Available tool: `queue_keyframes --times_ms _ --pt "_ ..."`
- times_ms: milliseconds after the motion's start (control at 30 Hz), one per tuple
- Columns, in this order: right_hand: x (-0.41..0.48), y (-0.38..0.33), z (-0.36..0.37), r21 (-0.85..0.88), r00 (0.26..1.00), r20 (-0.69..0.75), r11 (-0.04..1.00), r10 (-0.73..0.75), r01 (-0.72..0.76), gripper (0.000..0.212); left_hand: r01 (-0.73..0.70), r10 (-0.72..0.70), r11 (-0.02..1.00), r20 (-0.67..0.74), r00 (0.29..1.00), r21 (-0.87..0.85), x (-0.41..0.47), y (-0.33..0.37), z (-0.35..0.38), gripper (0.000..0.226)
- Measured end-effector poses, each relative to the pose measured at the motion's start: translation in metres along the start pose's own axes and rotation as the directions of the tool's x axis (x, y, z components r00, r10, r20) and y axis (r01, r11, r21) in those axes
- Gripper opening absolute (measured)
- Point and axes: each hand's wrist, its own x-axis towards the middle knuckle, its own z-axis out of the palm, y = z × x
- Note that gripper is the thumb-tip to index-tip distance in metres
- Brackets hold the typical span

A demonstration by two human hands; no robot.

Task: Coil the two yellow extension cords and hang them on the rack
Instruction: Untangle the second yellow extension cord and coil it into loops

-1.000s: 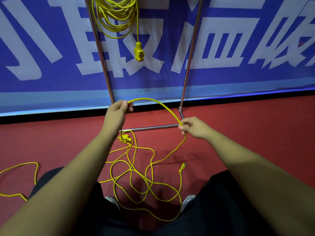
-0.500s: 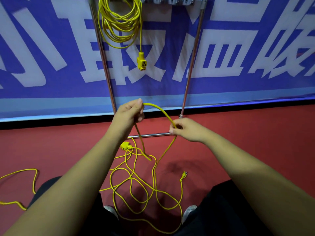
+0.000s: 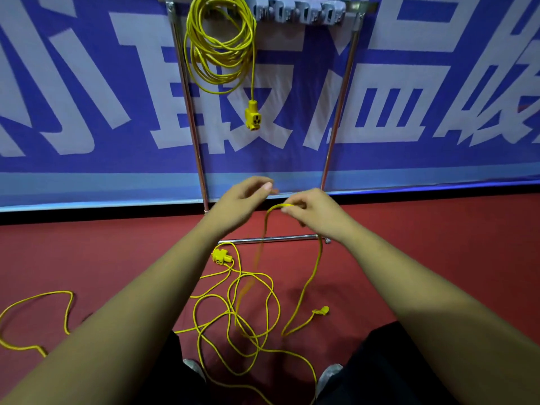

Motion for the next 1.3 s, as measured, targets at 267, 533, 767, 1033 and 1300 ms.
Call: queue_keyframes --times_ms 267,533,767,1033,1300 --pt "-0.001 0.033 0.001 0.073 0.996 0.067 0.995 0.064 -0.069 0.015 -0.026 0.014 0.986 -0.073 0.997 -0.167 0.003 0.000 -0.001 0.027" --pt "-0.049 0.141 0.027 -0.030 0.888 0.172 0.903 0.427 -0.429 0.026 -0.098 -0.028 0.924 -0.320 0.947 -0.370 0.000 -0.008 -0.035 0.026" --pt "-0.020 0.080 0.006 0.039 0.985 0.049 0.985 0.166 -0.168 0.023 -0.002 0.046 0.984 -0.242 0.969 0.178 -0.008 -0.036 -0.013 0.043" --pt "-0.004 0.010 -0.007 0.034 0.998 0.062 0.999 0.030 -0.032 0.015 0.022 -0.002 0.992 0.154 0.988 -0.126 -0.009 -0.040 0.039 0.025" --pt "-0.015 0.092 0.041 -0.049 0.953 0.225 0.979 0.204 -0.198 0.020 0.016 -0.011 0.900 0.013 1.000 -0.435 -0.010 -0.046 0.028 0.026"
